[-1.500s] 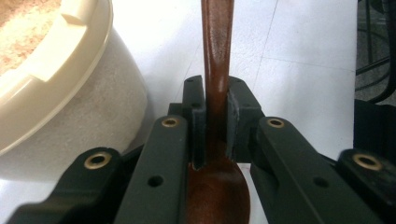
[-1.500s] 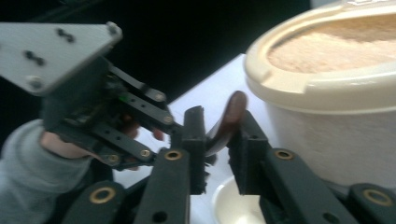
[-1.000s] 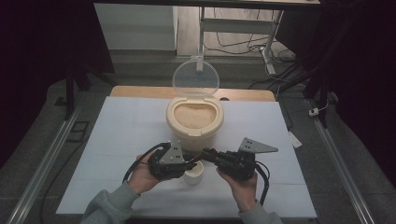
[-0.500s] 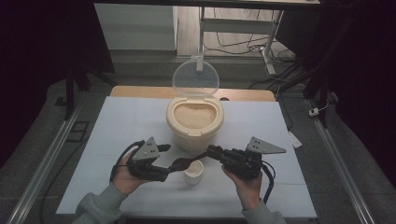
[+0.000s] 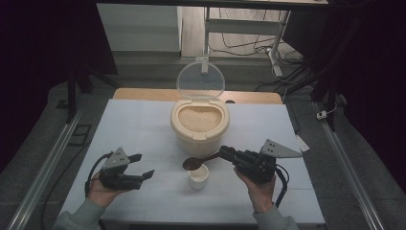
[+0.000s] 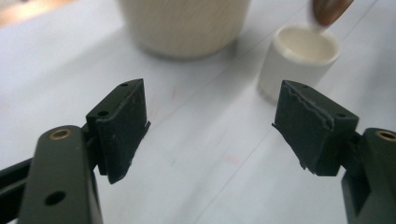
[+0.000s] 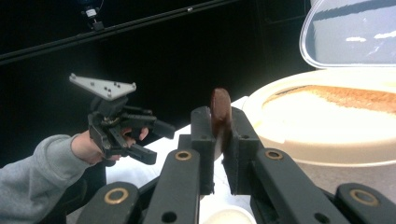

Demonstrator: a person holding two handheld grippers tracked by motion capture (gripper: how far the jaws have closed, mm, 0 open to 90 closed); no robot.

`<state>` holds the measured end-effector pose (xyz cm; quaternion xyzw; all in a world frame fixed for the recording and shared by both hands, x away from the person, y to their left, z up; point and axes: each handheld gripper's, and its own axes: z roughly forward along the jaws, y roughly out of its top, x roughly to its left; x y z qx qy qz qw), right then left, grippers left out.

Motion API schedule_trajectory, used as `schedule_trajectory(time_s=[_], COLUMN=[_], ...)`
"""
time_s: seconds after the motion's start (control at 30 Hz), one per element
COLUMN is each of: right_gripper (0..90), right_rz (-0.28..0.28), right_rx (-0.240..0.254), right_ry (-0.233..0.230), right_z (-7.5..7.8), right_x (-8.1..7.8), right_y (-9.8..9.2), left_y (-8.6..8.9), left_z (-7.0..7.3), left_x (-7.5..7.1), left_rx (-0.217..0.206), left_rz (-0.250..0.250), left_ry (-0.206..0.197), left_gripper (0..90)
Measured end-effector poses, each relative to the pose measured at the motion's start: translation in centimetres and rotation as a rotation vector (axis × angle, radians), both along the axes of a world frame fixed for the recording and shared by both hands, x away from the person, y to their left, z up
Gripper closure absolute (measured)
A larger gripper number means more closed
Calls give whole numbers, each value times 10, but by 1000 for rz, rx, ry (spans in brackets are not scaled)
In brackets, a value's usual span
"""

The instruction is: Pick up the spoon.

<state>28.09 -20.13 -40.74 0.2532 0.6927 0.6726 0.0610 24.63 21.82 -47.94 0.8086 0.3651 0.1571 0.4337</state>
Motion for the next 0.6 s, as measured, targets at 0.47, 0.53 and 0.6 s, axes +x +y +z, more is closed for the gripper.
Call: schedule_trajectory(time_s=[0.47, 0.53, 0.6], right_gripper=[833, 833, 833], right_rz=[-30, -32, -37], right_rx=[40, 47, 56], right_ry=[-34, -43, -51], right_z=[9, 10, 13], right_x=[1, 1, 0], right_y=[-10, -11, -13], left_y=[28, 28, 28], left_z=[-20, -20, -20], left_x=[-7, -7, -7], left_rx=[8, 10, 11], left_rz=[58, 59, 62], left_ry=[49, 50, 55], left_gripper=[240, 236, 232])
